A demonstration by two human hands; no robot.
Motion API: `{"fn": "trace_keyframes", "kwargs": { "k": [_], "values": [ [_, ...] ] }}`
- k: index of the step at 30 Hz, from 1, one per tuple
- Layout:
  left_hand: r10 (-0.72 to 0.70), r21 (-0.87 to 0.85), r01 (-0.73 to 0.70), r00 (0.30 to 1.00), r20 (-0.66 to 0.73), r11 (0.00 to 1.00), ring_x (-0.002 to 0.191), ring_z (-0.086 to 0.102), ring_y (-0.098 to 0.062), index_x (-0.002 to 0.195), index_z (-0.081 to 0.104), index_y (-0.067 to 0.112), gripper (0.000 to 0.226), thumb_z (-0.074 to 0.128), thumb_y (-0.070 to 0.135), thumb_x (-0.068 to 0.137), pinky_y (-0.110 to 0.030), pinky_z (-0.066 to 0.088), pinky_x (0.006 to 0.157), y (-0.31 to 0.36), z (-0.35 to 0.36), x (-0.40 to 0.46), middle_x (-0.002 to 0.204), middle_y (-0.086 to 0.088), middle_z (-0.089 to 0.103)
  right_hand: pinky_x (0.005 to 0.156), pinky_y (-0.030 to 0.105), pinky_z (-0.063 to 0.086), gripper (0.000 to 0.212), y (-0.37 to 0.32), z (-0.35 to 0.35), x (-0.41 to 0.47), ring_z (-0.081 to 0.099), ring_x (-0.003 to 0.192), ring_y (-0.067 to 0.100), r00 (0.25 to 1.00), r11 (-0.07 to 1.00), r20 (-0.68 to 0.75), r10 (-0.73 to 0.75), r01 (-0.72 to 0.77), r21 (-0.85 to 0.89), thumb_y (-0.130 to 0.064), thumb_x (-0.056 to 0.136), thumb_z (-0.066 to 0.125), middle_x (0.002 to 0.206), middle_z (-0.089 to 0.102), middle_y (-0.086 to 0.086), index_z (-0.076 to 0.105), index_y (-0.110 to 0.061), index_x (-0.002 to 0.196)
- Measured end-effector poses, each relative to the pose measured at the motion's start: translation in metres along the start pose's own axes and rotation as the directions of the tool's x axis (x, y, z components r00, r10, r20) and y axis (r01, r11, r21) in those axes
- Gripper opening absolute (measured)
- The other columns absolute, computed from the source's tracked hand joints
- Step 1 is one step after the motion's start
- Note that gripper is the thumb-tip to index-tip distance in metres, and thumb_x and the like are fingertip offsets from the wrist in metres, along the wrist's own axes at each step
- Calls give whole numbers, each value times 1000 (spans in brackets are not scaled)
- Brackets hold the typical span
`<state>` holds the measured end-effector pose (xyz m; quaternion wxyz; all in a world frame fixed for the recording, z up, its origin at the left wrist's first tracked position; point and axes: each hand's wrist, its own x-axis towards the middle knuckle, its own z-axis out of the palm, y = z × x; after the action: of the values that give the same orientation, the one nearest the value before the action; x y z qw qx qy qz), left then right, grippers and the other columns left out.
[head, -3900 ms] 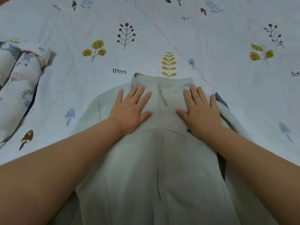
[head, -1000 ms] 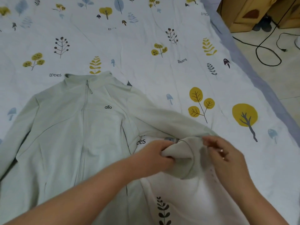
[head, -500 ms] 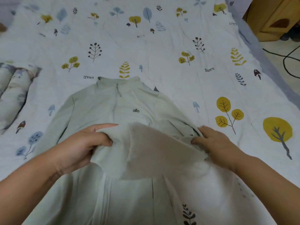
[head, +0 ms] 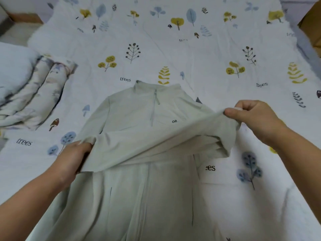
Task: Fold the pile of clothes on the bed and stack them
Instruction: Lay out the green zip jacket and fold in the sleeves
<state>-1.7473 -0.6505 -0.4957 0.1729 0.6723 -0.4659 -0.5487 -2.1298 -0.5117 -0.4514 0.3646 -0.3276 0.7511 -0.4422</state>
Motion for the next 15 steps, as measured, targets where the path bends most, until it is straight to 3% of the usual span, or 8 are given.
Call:
{"fn": "trace_keyframes", "kwargs": {
  "k": [2,4,6,8,10,12,15],
  "values": [
    [17,57,-13,998,-63,998,73,51,-24,85,59,2,12,53,12,84,-30,39,65,-9,3,8,81,-17,57,50,16,37,30,-3,18,23,44,50,4,992,992,-105,-64,52,-114,-21,73,77,57,48,-4,51,-9,66],
    [98,316,-49,985,-139,948,75,54,-26,87,60,2,22,58,23,81,-34,40,70,-17,3,17,83,-16,61,66,28,42,26,1,37,43,51,74,15,992,960,-93,-85,56,-273,-31,78,73,78,52,1,59,-14,90],
    [173,578,-29,965,-196,816,84,57,-29,99,58,8,28,61,29,80,-35,40,74,-21,2,21,94,-13,64,88,37,41,44,10,52,55,51,105,24,1000,875,-18,-4,-5,-484,-39,86,61,106,56,6,51,-18,123],
    [297,682,-93,936,-188,725,95,57,-33,106,54,12,42,58,41,76,-38,41,79,-24,3,20,101,-11,60,102,44,35,50,22,61,61,42,124,31,1000,798,-9,15,-17,-602,-38,92,52,130,50,12,42,-17,136],
    [492,749,-263,865,-96,608,98,54,-34,109,55,12,54,51,51,71,-41,43,82,-25,8,17,103,-12,57,103,46,34,46,31,63,63,40,125,34,999,736,-35,18,-36,-676,-35,95,47,134,48,15,43,-14,136],
    [638,770,-454,766,81,448,102,52,-29,109,58,16,62,49,62,69,-41,40,86,-27,12,12,108,-8,56,100,45,37,43,39,64,63,43,122,36,999,677,-35,28,-45,-735,-33,94,48,129,50,16,47,-13,132],
    [591,804,-573,707,388,157,109,44,-20,103,56,23,75,47,79,54,-39,35,87,-35,12,17,111,-4,56,89,40,41,21,46,67,59,47,111,35,999,665,-27,25,-37,-746,-30,89,56,108,54,13,61,-15,103]
  ]
}}
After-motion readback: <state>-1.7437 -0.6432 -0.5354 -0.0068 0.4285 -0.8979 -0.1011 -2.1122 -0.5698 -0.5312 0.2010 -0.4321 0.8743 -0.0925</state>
